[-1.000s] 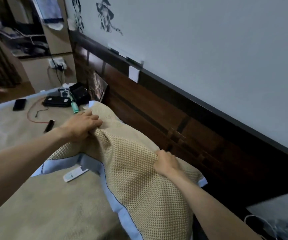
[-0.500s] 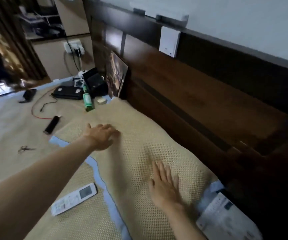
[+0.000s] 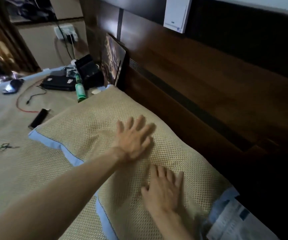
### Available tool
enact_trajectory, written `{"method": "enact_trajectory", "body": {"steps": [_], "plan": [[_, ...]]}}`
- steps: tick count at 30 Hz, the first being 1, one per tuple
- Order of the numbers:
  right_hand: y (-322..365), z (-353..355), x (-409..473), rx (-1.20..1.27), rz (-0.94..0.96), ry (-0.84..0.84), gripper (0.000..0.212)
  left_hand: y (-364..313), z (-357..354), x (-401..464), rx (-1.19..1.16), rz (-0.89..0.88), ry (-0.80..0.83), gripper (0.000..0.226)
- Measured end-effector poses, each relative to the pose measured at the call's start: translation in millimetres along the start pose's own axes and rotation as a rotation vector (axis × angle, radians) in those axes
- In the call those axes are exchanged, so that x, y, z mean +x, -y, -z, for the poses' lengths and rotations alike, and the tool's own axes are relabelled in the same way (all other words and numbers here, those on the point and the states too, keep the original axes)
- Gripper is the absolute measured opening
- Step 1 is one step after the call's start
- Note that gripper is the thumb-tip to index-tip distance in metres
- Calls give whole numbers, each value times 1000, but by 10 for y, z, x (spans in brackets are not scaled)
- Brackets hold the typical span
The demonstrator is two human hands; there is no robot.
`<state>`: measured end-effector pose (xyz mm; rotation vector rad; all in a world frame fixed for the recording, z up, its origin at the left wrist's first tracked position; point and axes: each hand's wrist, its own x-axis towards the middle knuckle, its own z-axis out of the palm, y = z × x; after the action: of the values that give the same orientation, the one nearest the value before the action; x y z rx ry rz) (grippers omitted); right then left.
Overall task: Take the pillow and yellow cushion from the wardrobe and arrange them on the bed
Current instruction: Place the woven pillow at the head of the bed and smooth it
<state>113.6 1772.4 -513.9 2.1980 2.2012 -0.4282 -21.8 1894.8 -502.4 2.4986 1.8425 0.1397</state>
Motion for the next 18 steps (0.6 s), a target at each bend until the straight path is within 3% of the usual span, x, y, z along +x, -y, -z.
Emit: {"method": "enact_trajectory", "body": {"steps": [3,7,11,15,18], "plan": [[207,124,283,54,28,-271,75,-40,-270,52,40,-73,79,65],[176,-215,557,34,27,-242,86,523,-453,154,31,39,-46,65],[-81,-494,414,4,-29,-346,83,1186,-468,197,96,171,74,74],[-641,-622,-38,31,-193,-253,88,1896,-440,126,-40,343,107,75],[-733,-657,-164,37,-279,-169,90,2285,-533,-56,-102,323,192,73]]}}
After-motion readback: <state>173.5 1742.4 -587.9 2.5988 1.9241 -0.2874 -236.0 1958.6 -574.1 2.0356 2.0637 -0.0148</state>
